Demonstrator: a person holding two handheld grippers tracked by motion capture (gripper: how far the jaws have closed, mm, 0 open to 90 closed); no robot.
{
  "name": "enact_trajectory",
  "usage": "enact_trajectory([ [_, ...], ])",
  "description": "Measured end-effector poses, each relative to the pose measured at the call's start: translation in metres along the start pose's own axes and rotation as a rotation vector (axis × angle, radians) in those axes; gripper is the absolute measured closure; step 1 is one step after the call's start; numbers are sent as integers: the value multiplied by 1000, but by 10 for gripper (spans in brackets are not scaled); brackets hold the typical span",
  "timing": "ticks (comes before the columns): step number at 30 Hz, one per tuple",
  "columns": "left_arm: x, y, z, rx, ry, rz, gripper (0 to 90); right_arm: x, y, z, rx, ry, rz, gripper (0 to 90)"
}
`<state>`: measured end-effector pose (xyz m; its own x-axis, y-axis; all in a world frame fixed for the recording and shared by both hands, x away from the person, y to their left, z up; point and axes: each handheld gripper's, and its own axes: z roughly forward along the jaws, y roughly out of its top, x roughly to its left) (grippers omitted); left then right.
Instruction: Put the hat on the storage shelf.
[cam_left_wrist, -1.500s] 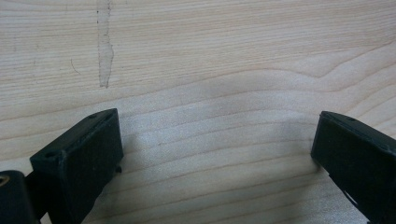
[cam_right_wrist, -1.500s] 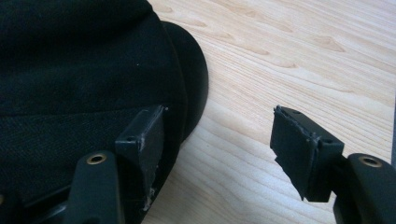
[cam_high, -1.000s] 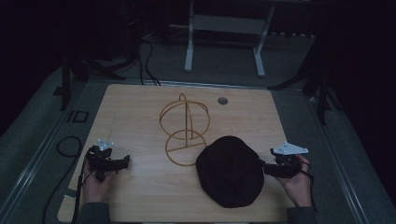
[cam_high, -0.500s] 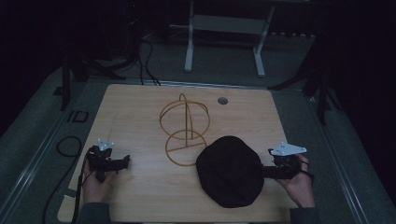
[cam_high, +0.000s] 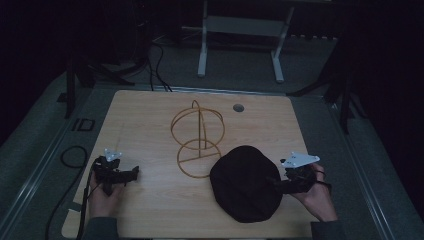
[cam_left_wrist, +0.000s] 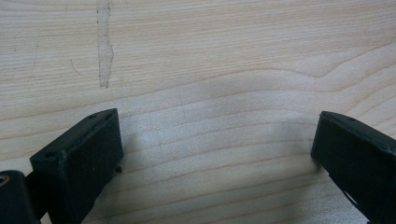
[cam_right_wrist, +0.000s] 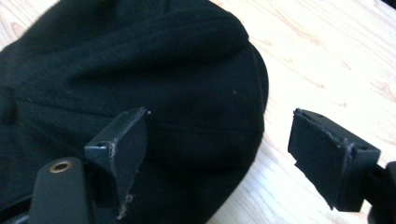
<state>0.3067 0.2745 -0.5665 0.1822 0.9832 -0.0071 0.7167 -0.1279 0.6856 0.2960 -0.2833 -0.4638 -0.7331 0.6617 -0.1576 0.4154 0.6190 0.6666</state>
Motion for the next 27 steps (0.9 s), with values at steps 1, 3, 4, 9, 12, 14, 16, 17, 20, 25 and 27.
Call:
enact_trajectory([
  [1,0,0,0,1,0,1,18,1,3,0,0,3,-9,192],
  [3,0,0,0,0,1,0,18,3,7,0,0,8,-21,191],
  [4,0,0,0,0,1,1,18,4,10,1,-1,13,-32,191],
  [9,0,0,0,0,0,0,18,8,17,1,-3,26,-51,190],
  [12,0,0,0,0,0,0,18,11,21,3,-4,30,-66,190],
  [14,0,0,0,0,1,0,18,12,24,4,-3,33,-72,189],
  [16,0,0,0,0,0,0,18,13,26,4,-5,37,-81,188],
  [17,0,0,0,-1,1,0,18,14,28,5,-7,38,-83,187],
  [20,0,0,0,0,0,0,18,18,32,6,-10,46,-92,182],
  [25,0,0,0,0,0,1,18,21,39,8,-10,45,-105,160],
  [27,0,0,0,1,0,1,18,22,41,9,-9,46,-107,157],
])
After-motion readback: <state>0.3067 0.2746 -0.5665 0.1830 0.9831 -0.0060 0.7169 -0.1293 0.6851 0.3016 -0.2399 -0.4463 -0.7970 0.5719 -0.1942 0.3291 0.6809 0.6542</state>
